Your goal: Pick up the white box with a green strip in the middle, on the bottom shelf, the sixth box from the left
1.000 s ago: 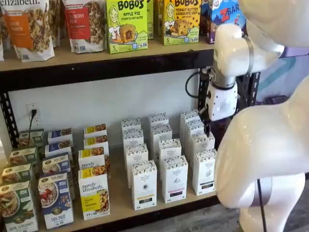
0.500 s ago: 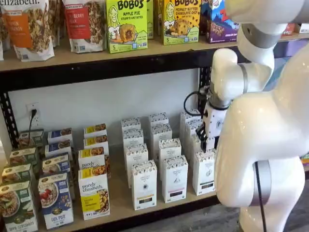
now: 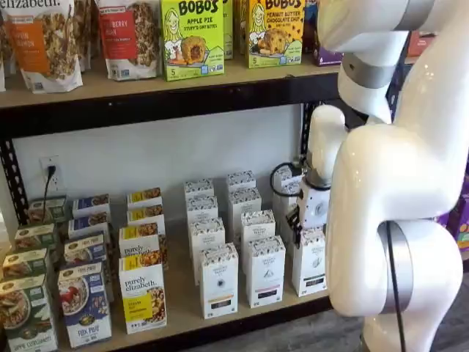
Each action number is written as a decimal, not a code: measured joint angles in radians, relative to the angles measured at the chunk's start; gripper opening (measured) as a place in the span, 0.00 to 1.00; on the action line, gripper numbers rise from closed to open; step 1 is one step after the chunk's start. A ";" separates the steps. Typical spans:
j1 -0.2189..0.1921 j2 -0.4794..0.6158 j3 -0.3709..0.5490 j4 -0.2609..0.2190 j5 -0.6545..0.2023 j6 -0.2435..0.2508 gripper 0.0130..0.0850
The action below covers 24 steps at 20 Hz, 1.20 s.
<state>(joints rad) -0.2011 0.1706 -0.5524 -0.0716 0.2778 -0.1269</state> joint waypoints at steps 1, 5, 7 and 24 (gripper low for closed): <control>0.004 0.025 -0.009 0.020 -0.017 -0.015 1.00; 0.014 0.143 -0.058 0.083 -0.095 -0.067 1.00; 0.003 0.192 -0.091 0.037 -0.105 -0.032 1.00; -0.087 0.449 -0.404 -0.137 -0.086 0.050 1.00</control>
<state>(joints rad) -0.2878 0.6196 -0.9560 -0.2089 0.1916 -0.0767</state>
